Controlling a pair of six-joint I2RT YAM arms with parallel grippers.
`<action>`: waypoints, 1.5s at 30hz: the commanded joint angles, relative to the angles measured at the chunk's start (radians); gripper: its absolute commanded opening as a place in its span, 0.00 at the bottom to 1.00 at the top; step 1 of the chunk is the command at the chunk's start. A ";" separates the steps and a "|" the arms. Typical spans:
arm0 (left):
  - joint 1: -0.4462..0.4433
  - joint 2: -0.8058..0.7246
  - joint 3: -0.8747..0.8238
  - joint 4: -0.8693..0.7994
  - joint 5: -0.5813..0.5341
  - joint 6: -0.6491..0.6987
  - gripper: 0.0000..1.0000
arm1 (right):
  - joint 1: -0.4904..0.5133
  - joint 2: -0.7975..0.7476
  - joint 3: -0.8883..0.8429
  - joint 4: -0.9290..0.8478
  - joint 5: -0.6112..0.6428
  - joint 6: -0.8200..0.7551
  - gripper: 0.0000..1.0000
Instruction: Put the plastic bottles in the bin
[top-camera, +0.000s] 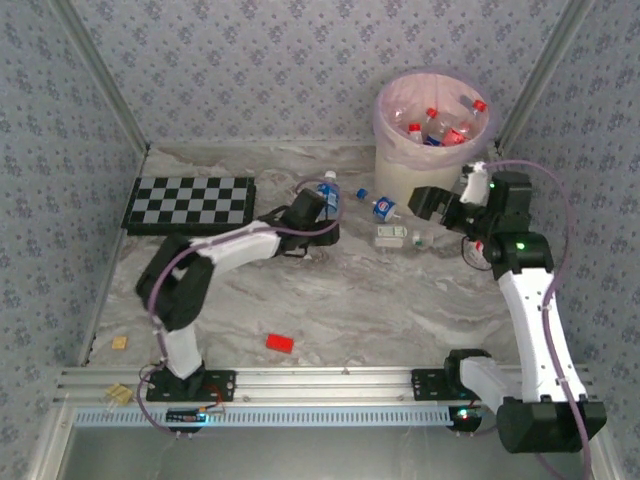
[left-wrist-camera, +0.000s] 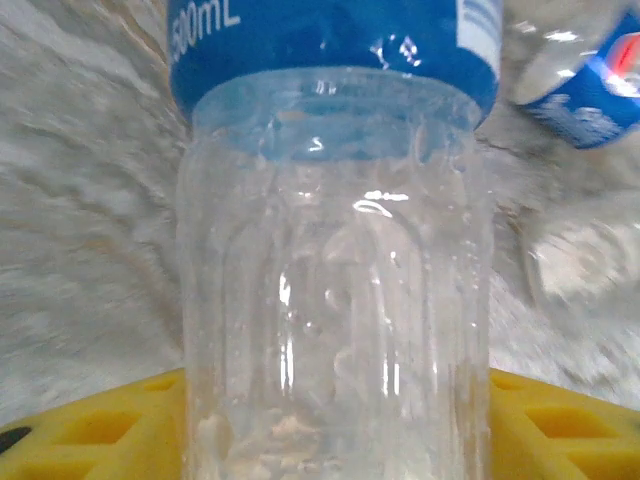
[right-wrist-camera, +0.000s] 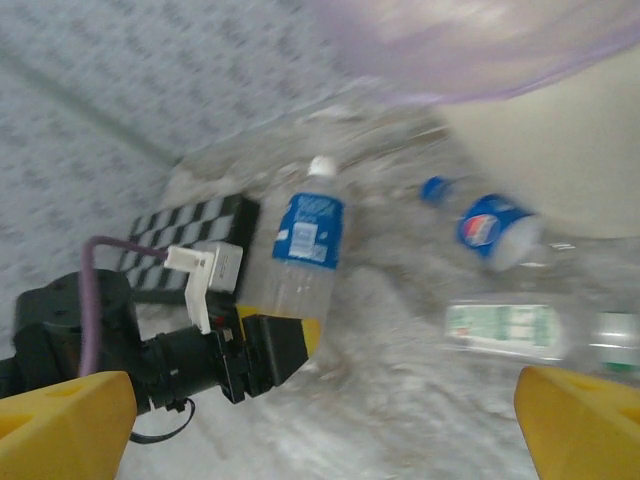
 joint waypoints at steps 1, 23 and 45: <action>-0.002 -0.178 -0.137 0.115 0.051 0.160 0.43 | 0.097 0.039 -0.006 0.112 -0.084 0.040 0.99; -0.058 -0.537 -0.502 0.415 0.355 0.321 0.22 | 0.345 0.471 0.092 0.439 -0.078 0.295 0.64; -0.073 -0.558 -0.460 0.368 0.250 0.283 0.89 | 0.299 0.387 0.282 0.180 0.125 0.123 0.07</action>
